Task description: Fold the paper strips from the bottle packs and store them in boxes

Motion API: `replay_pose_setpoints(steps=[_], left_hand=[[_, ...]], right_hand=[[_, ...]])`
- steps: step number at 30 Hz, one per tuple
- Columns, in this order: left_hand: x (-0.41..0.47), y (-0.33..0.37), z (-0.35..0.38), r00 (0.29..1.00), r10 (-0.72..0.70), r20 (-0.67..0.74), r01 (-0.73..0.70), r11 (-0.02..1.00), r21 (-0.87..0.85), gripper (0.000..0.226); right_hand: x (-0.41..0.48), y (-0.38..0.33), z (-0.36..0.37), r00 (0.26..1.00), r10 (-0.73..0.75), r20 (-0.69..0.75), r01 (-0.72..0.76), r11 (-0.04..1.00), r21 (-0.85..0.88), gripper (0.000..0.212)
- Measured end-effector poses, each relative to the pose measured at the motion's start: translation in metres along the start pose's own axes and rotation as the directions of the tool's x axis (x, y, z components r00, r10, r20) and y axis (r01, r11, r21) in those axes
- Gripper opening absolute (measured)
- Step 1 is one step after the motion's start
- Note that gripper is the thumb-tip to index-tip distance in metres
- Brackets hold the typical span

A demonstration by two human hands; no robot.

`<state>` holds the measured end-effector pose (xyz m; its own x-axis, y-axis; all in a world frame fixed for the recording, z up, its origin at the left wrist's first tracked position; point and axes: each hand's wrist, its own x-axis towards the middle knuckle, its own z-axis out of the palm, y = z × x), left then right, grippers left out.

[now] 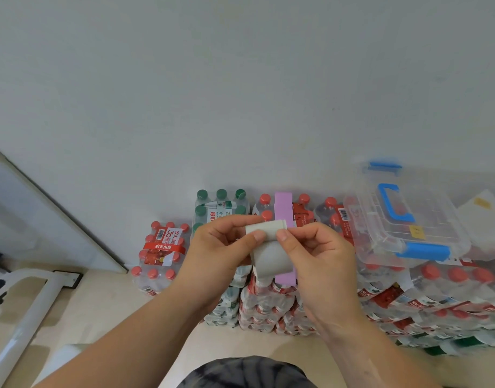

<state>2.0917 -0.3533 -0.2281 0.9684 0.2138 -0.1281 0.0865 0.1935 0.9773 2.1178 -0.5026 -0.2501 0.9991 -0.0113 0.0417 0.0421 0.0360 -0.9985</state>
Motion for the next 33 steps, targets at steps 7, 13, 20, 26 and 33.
replay_pose_setpoints(steps=[7, 13, 20, 26, 33], left_hand=[[-0.006, -0.001, 0.006, 1.0, 0.004, -0.01, -0.004, 1.0, -0.023, 0.023], [-0.01, -0.009, 0.012, 0.999, -0.048, 0.014, 0.049, 0.998, -0.045, 0.031], [-0.015, -0.013, 0.032, 0.993, -0.111, -0.03, 0.11, 0.993, -0.038, 0.019], [-0.017, -0.02, 0.049, 0.993, -0.101, -0.052, 0.097, 0.992, -0.084, 0.022], [-0.018, -0.025, 0.059, 0.994, -0.105, -0.003, 0.105, 0.993, -0.048, 0.026]], right_hand=[[-0.002, -0.003, -0.01, 0.997, 0.05, 0.066, -0.053, 0.997, 0.047, 0.021], [0.003, -0.002, -0.022, 0.995, 0.035, 0.097, -0.031, 0.999, -0.04, 0.016], [0.002, 0.009, -0.044, 0.984, 0.071, 0.161, -0.075, 0.997, 0.019, 0.007], [0.0, 0.007, -0.059, 0.986, 0.062, 0.152, -0.065, 0.998, 0.017, 0.018], [0.002, 0.016, -0.074, 0.989, 0.044, 0.143, -0.046, 0.999, 0.007, 0.013]])
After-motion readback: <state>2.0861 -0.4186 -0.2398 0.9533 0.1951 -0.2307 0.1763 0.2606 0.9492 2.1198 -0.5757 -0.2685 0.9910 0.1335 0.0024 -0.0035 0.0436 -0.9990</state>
